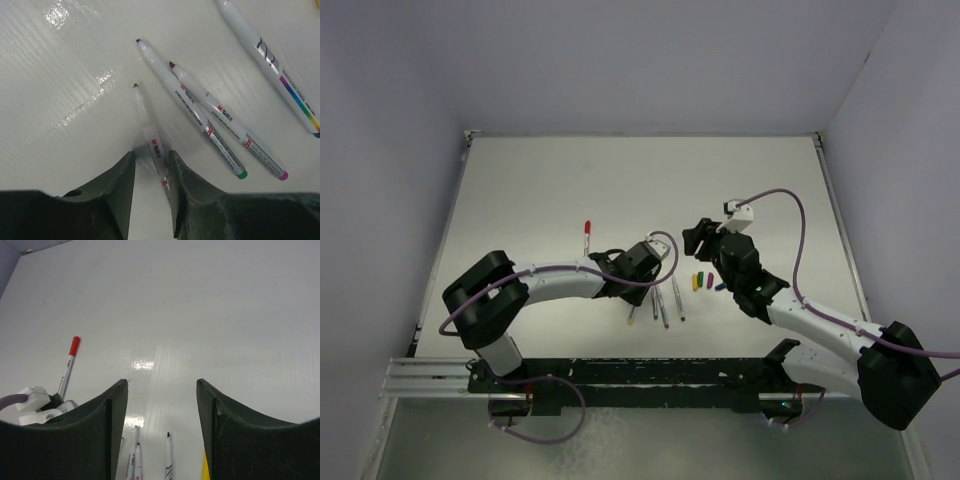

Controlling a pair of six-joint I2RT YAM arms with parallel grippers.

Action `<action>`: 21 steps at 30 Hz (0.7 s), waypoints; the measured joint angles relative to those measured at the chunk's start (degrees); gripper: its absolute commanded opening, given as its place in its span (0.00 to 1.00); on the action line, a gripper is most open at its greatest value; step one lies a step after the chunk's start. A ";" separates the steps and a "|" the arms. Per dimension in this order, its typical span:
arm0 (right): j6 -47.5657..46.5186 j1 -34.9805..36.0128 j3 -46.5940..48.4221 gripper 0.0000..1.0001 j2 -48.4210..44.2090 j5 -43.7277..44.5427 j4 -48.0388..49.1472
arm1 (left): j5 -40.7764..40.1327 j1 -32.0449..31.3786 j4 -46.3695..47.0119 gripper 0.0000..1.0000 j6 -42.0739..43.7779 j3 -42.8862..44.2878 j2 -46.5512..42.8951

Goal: Insert the pens into the pen caps

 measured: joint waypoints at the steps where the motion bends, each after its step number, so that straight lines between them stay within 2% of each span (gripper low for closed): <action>1: 0.00 0.00 0.00 0.59 0.00 -0.02 0.00 | 0.11 0.00 -0.26 0.36 -0.11 -0.24 -0.31; 13: 0.07 0.00 0.00 0.59 0.46 -0.20 0.00 | 1.36 -0.02 -2.29 0.33 -1.77 -2.34 -2.62; 21: 0.42 0.00 0.02 0.59 1.11 -0.37 -0.04 | 1.55 -0.20 -2.40 0.20 -3.06 -2.84 -2.91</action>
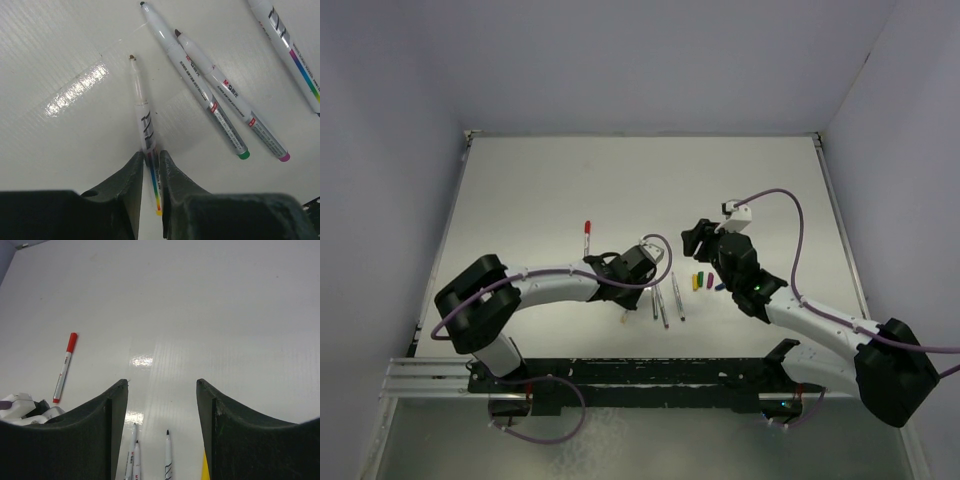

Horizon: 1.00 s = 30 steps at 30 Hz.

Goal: Insert the pens into the pen caps

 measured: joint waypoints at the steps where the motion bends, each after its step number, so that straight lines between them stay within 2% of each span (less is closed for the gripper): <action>1: 0.07 0.00 0.00 0.59 0.00 0.02 -0.07 | 0.20 -0.09 0.00 0.20 -0.07 -0.11 -0.04; 3: 0.17 0.00 0.00 0.59 0.00 0.02 -0.22 | 0.50 -0.17 -0.02 0.18 -0.17 -0.33 -0.20; 7: 0.33 0.00 0.00 0.58 0.00 0.02 -1.20 | 1.49 -0.20 0.22 0.00 -1.07 -1.40 -1.03; 13: 0.76 0.00 0.35 0.52 0.00 0.07 -4.11 | 2.14 -0.20 0.50 0.00 -1.60 -1.88 -1.44; 18: 2.21 0.00 2.99 0.51 0.28 1.05 -11.78 | 1.46 -0.22 0.87 0.00 -1.77 -1.66 -1.44; 23: 3.26 0.00 6.12 0.46 3.69 1.44 -18.25 | 0.11 -0.55 0.42 0.00 -1.97 -1.14 -1.25; 30: 3.85 0.00 6.14 0.42 8.17 -2.40 -21.49 | -4.11 -0.83 -0.92 0.00 -1.95 -0.96 -1.88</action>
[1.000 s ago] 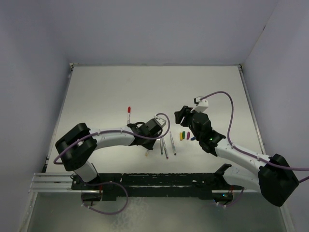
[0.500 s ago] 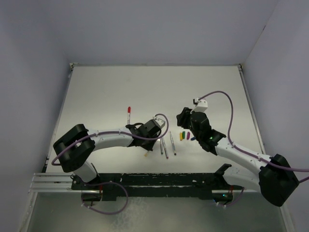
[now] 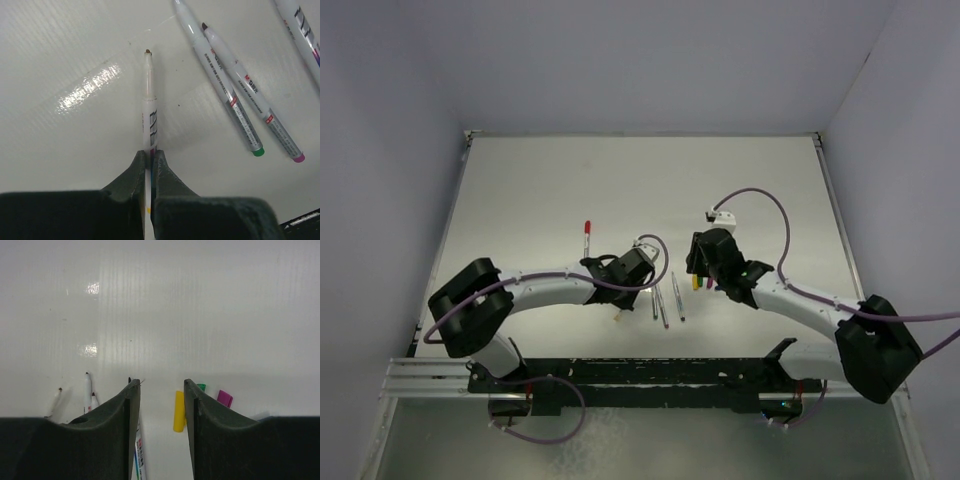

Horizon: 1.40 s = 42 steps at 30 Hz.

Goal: Insert the pens into the pen caps

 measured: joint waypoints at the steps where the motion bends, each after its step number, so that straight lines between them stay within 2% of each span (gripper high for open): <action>1: 0.07 0.00 0.00 0.42 0.55 -0.61 0.02 | -1.14 0.00 -0.48 0.00 0.00 -0.02 -0.55; 10: 0.22 0.00 0.00 0.42 5.75 -4.83 0.70 | -7.21 1.51 -0.42 0.00 -0.02 -0.02 -7.58; 21: 1.27 0.00 0.04 0.43 10.21 -4.98 1.44 | -8.37 2.91 -0.35 0.00 0.46 -0.02 -8.22; 42: 3.43 0.07 0.09 0.42 7.06 -4.20 -4.24 | -6.91 3.67 0.37 0.00 1.46 -0.02 -8.22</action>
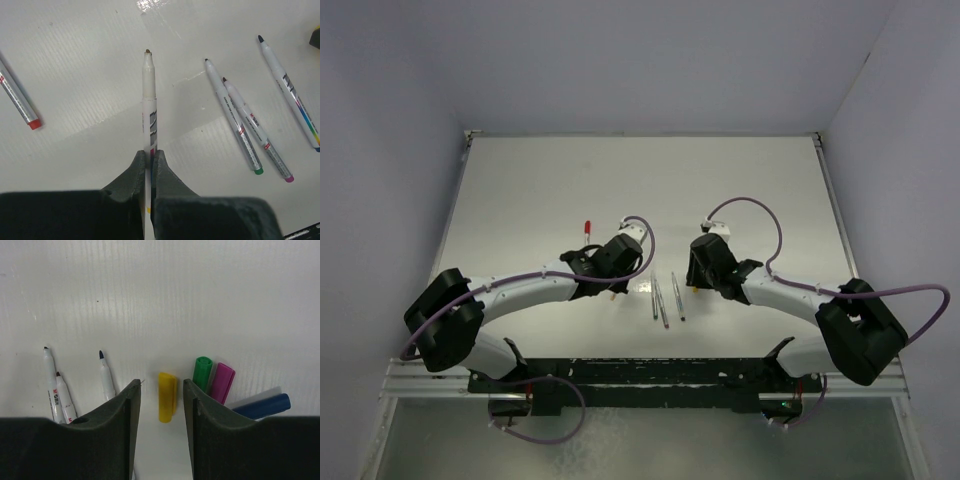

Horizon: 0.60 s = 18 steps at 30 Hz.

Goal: Insert the pens into the pen caps

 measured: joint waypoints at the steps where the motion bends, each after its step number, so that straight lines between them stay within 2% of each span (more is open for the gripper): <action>1: 0.17 0.13 0.00 0.42 0.00 -0.04 -0.44 | 0.15 0.04 0.11 0.00 0.07 0.00 0.00; 18: 1.03 1.46 2.45 0.38 3.52 -0.31 -3.50 | 0.79 0.52 0.63 0.00 1.16 0.00 0.02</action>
